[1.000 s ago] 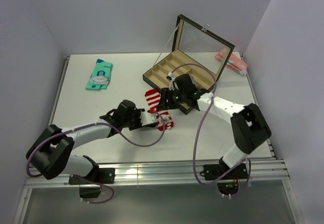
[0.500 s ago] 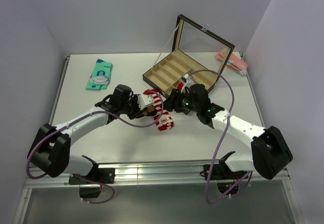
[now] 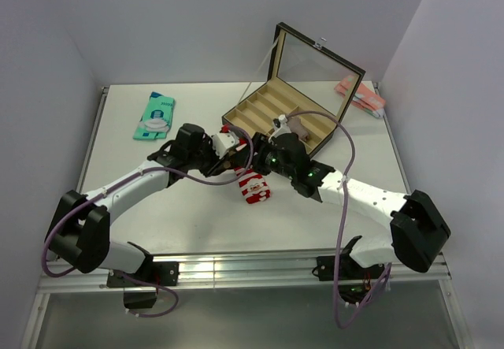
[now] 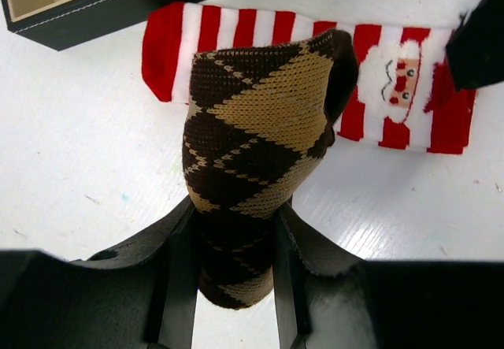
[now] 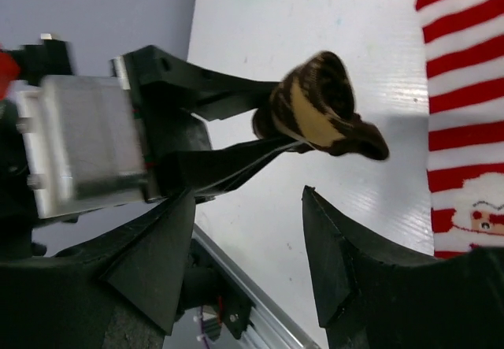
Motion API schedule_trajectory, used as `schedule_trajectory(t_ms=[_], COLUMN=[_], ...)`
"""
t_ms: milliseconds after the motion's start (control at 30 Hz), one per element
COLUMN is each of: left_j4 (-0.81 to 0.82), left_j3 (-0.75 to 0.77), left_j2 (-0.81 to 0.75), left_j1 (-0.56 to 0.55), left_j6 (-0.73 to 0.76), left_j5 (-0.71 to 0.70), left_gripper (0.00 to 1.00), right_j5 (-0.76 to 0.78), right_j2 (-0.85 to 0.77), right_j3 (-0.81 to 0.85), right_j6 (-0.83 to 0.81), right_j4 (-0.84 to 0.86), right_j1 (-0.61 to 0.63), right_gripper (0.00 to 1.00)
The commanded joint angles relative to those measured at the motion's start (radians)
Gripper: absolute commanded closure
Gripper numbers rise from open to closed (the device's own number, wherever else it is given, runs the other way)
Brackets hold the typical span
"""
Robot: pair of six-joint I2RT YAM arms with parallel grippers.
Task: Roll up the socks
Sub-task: Pick up the sock at the center of the board, then place the sock in the storage box.
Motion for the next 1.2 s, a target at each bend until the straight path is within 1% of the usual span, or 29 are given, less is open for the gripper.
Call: schedule_trajectory(t_ms=[0, 100, 200, 300, 333, 467, 567, 633, 733, 767, 867, 900, 967, 1000, 1100, 1167], left_j4=[0.049, 0.063, 0.083, 0.082, 0.08, 0.075, 0.074, 0.094, 0.143, 0.157, 0.17, 0.183, 0.253, 0.273, 0.309, 0.321], left_j3=[0.05, 0.049, 0.058, 0.081, 0.088, 0.141, 0.183, 0.196, 0.21, 0.223, 0.275, 0.277, 0.264, 0.262, 0.266, 0.289], left_j2=[0.002, -0.004, -0.01, -0.003, 0.006, 0.039, 0.08, 0.109, 0.146, 0.155, 0.215, 0.224, 0.247, 0.264, 0.289, 0.302], left_j1=[-0.01, -0.017, -0.022, -0.022, -0.023, -0.022, -0.04, -0.051, -0.097, -0.129, -0.16, -0.165, -0.183, -0.195, -0.234, -0.24], left_j6=[-0.06, -0.076, -0.096, -0.096, -0.093, -0.084, -0.076, -0.061, -0.002, 0.016, 0.071, 0.115, 0.166, 0.218, 0.28, 0.311], left_j5=[-0.027, -0.036, -0.076, -0.099, -0.102, -0.096, -0.119, -0.151, -0.211, -0.22, -0.214, -0.21, -0.213, -0.22, -0.205, -0.161], left_gripper=[1.0, 1.0, 1.0, 1.0, 1.0, 1.0, 1.0, 1.0, 1.0, 1.0, 1.0, 1.0, 1.0, 1.0, 1.0, 1.0], right_j5=[0.104, 0.141, 0.234, 0.259, 0.296, 0.362, 0.327, 0.328, 0.336, 0.327, 0.31, 0.304, 0.292, 0.282, 0.302, 0.317], right_j2=[0.018, 0.042, 0.001, -0.063, -0.068, -0.089, -0.123, -0.139, -0.171, -0.184, -0.253, -0.299, -0.341, -0.377, -0.439, -0.486], right_j3=[0.023, 0.035, -0.005, -0.054, -0.047, -0.03, -0.074, -0.08, -0.092, -0.103, -0.152, -0.181, -0.212, -0.22, -0.224, -0.227], right_j6=[0.112, 0.149, 0.173, 0.171, 0.16, 0.134, 0.143, 0.141, 0.135, 0.135, 0.135, 0.134, 0.129, 0.124, 0.114, 0.121], right_j4=[0.009, -0.002, -0.029, -0.055, -0.116, -0.216, -0.186, -0.204, -0.232, -0.229, -0.248, -0.253, -0.273, -0.291, -0.351, -0.379], right_j1=[0.009, 0.011, 0.009, -0.035, -0.041, -0.06, -0.09, -0.109, -0.138, -0.168, -0.213, -0.244, -0.291, -0.305, -0.337, -0.347], right_gripper=[0.35, 0.35, 0.32, 0.32, 0.32, 0.31, 0.3, 0.3, 0.3, 0.29, 0.29, 0.29, 0.29, 0.29, 0.29, 0.29])
